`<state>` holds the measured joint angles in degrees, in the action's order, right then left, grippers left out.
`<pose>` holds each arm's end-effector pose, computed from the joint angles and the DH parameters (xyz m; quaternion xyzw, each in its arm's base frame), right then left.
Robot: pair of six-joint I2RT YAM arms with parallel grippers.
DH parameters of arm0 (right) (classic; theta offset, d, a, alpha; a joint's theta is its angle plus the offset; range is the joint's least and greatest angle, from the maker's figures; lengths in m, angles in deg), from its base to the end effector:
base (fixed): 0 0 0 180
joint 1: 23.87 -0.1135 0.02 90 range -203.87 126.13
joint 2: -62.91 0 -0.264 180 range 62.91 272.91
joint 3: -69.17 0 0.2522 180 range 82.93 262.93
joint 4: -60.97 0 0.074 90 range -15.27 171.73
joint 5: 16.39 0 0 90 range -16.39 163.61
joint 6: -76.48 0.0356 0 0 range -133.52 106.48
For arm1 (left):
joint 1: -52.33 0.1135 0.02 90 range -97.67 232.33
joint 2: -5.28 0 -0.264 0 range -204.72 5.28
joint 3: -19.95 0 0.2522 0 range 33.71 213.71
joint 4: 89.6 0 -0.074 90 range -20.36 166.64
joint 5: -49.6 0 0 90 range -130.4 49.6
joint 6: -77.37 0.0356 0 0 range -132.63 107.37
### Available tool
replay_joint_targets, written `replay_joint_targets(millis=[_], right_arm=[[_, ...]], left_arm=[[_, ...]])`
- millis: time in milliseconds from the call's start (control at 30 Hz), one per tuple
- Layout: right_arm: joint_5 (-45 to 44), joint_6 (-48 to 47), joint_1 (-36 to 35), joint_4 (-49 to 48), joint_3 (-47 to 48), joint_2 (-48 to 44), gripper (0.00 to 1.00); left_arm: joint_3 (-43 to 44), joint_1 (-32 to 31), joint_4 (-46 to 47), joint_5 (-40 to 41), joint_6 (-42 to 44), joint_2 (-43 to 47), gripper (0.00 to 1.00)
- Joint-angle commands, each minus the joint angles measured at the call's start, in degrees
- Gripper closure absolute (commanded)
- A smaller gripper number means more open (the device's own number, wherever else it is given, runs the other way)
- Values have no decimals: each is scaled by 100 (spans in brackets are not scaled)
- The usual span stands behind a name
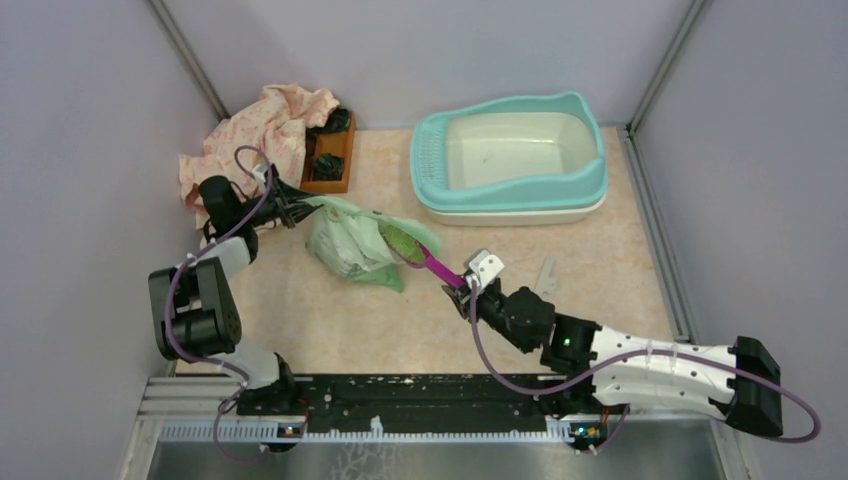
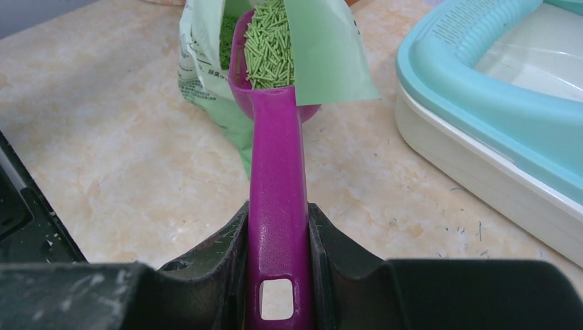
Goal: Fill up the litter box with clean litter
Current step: 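Scoop the cat litter from the cat litter bag, then pour the cat litter into the litter box.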
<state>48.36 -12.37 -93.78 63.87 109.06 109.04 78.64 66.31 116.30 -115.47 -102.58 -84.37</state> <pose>0.0804 0.1757 0.2595 -0.3025 0.6931 0.2324 0.6117 0.3164 0.0433 0.2404 -0.2072 0.6844 -0.6837 0.1454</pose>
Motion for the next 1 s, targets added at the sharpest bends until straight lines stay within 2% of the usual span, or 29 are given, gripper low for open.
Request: replay_joint_targets(millis=[0, 167, 233, 333, 533, 967], right_arm=[[-331, 30, -17, -593, -181, -320, 100], [-407, -76, -14, -1335, -165, 267, 100], [-363, 44, -22, -1138, -190, 143, 100], [-311, 214, -14, -1403, -524, -148, 100], [-110, -36, 26, -1940, -153, 713, 100], [-100, -77, 30, -866, -152, -657, 100]], left_arm=[[309, 58, 491, 20, 62, 144, 100], [312, 57, 380, 18, 124, 182, 100], [351, 55, 220, 5, 209, 198, 100], [427, 61, -38, -15, 349, 238, 100], [484, 61, -409, 9, 559, 316, 100], [772, 68, -565, 211, 540, -14, 100]])
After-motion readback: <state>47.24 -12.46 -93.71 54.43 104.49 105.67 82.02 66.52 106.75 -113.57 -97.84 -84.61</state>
